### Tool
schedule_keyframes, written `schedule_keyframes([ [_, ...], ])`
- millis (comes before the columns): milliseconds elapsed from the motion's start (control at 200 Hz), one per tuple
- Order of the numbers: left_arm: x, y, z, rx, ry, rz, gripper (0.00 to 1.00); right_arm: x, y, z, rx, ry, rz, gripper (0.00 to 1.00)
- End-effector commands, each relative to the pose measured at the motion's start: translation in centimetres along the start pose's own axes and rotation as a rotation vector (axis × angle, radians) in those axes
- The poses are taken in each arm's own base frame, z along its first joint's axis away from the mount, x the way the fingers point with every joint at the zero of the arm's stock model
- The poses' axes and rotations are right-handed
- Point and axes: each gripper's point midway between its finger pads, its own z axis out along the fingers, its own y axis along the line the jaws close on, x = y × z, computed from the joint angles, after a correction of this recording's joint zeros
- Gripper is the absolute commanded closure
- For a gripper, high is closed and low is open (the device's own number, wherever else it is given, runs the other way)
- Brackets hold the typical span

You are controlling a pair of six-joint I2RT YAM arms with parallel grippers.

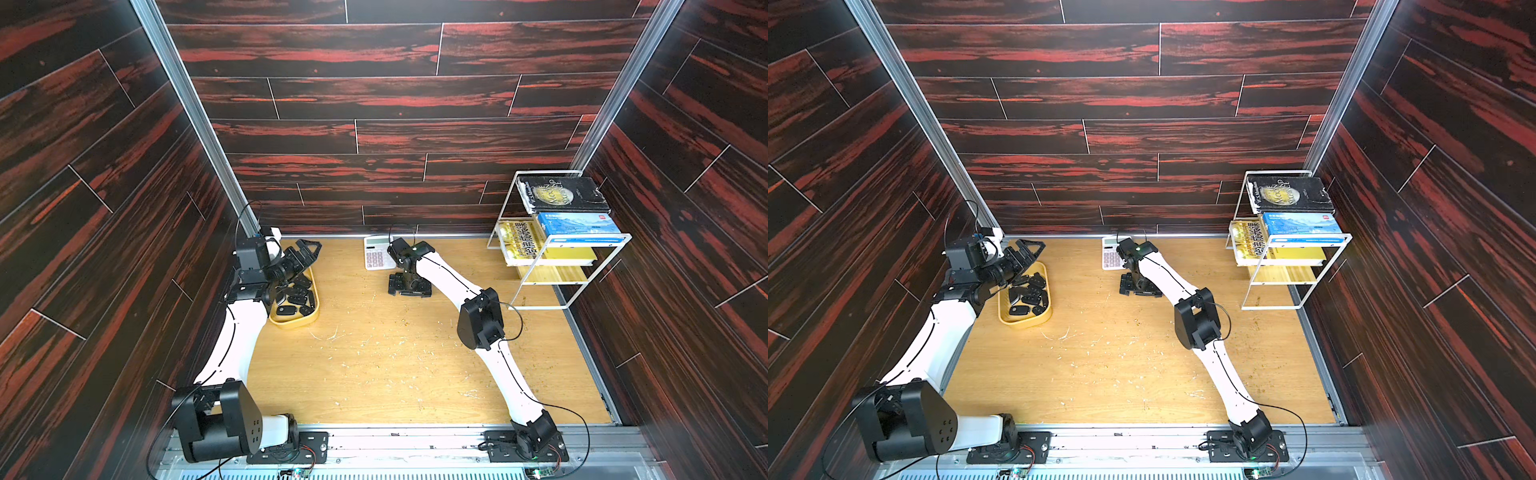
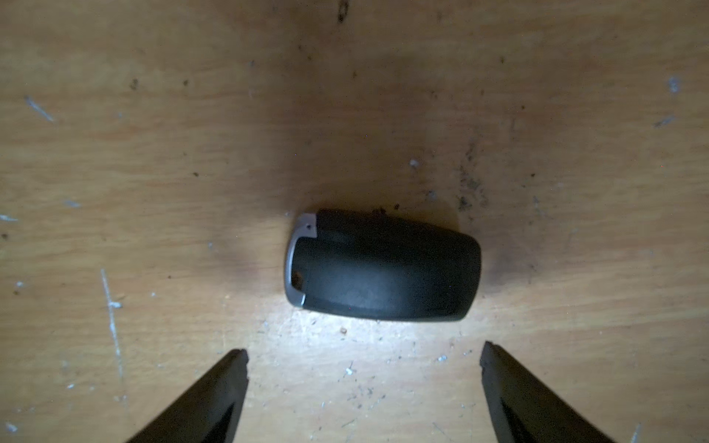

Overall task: Place the car key into the storage box
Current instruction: Pick up the car key from the center of the board.

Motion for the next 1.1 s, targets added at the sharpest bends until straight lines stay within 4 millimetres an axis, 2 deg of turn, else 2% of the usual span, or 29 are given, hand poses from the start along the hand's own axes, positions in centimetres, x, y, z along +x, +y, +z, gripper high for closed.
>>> schedule_keyframes([
  [0, -0.1, -0.4, -0.2, 0.026, -0.007, 0.006, 0.00, -0.3, 0.1, 0.4, 0.000, -0.001, 0.012, 0.02],
  [205, -0.1, -0.5, -0.1, 0.033, -0.006, 0.003, 0.00, -0.7, 0.1, 1.1, -0.013, -0.005, 0.011, 0.01],
  [506, -0.2, -0.4, -0.1, 0.032, -0.008, 0.005, 0.00, -1.5, -0.9, 1.7, -0.010, -0.004, 0.014, 0.01],
  [822, -0.3, -0.2, 0.1, 0.024, -0.008, 0.008, 0.00, -1.6, -0.6, 3.6, -0.033, 0.014, -0.004, 0.03],
  [1097, -0.2, -0.1, 0.4, 0.025, -0.004, 0.002, 0.00, -1.3, -1.0, 4.0, -0.029, 0.036, -0.003, 0.14],
])
